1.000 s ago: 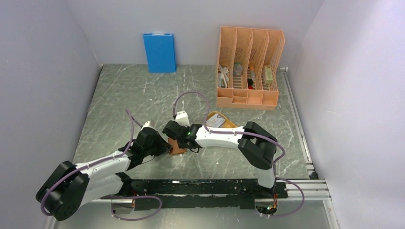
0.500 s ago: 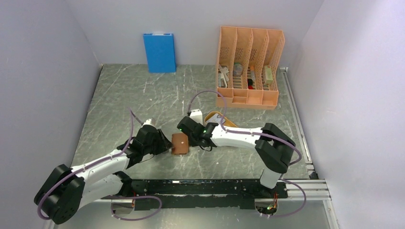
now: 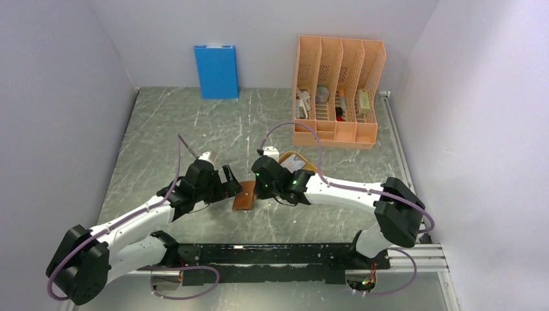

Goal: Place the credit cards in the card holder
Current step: Open the card holder at the center of the board.

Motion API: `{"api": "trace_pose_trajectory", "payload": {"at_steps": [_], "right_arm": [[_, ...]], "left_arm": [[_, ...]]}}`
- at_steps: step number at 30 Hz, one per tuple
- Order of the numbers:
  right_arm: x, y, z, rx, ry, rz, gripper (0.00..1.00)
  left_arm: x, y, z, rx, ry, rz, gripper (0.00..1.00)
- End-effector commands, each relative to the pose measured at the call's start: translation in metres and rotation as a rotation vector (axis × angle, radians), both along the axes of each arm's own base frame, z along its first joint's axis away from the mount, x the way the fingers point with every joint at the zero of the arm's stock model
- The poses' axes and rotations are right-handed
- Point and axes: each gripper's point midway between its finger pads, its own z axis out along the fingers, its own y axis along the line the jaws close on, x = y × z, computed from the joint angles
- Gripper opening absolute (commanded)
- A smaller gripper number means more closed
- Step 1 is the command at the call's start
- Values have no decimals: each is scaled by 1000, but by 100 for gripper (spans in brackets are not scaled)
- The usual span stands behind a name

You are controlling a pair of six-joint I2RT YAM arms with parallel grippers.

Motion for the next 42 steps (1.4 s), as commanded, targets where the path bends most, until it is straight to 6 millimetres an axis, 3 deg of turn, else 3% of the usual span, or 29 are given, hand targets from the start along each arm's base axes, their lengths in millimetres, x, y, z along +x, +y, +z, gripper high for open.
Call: {"api": "trace_pose_trajectory", "payload": {"at_steps": [1,17,26,31,42], "right_arm": [[0,13,24,107,-27,33,0],[0,11,36,160,-46,56,0],[1,14,49,219,-54,94,0],[2,10,48,212,-54,92,0],[1,-8,25,161,-31,54,0]], "left_arm": [[0,-12,8,-38,-6,-58,97],[9,-32,19,-72,-25,-107,97],[9,-36,6,-47,4,-129,88],[6,-32,-3,-25,23,-124,74],[-5,-21,-12,-9,37,-109,35]]}}
